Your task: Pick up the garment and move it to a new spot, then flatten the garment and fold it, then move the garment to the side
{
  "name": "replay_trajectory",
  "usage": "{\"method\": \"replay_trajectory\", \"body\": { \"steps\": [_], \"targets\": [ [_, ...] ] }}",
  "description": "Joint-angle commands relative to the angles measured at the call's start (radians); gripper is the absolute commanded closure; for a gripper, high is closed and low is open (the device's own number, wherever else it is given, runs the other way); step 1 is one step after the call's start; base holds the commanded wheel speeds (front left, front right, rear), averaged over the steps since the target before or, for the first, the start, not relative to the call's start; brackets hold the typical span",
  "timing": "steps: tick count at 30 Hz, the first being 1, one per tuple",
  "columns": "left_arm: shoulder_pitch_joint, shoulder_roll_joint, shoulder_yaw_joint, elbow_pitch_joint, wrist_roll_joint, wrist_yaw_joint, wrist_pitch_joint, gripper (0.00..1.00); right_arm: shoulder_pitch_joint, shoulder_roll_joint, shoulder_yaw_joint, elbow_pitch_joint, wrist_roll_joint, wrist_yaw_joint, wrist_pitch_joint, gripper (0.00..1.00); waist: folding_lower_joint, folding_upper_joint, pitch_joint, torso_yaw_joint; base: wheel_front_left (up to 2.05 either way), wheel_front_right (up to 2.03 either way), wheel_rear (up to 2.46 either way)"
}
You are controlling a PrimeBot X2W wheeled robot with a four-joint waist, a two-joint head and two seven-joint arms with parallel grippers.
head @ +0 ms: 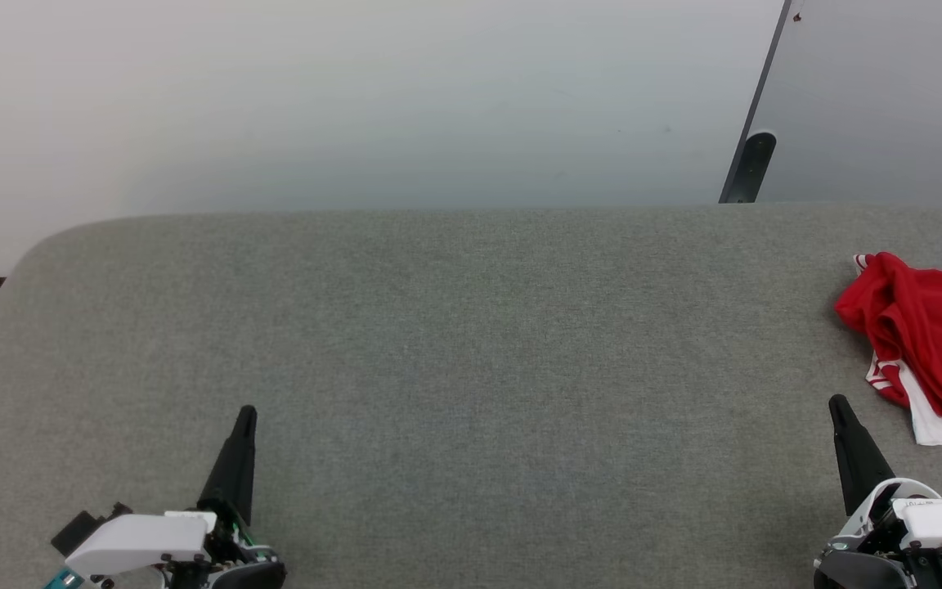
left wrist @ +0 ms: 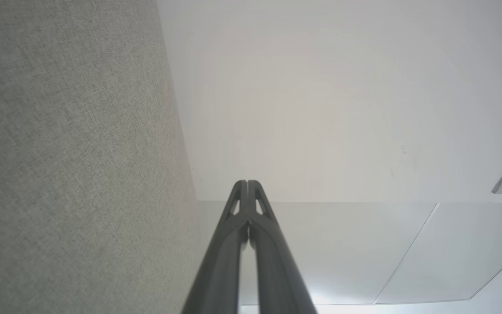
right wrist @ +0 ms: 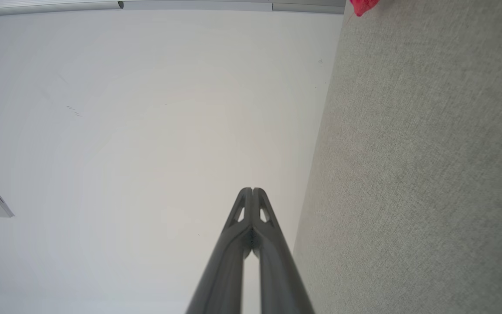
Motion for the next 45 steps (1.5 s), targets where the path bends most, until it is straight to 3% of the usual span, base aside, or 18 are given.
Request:
{"method": "replay_trajectory", "body": {
  "steps": [1, 45],
  "targets": [
    [-0.011, 0.001, 0.003, 0.0, -0.003, -0.004, 0.003, 1.0, -0.002, 0.004, 0.001, -0.002, 0.004, 0.0, 0.002, 1.0, -0.0001, 0.0, 0.0, 0.0, 0.0, 0.0, 0.0],
    [-0.011, 0.001, 0.003, 0.0, -0.003, -0.004, 0.003, 1.0, -0.001, 0.004, 0.001, -0.002, 0.004, 0.0, 0.001, 1.0, -0.0001, 0.0, 0.0, 0.0, 0.0, 0.0, 0.0]
  ]
}}
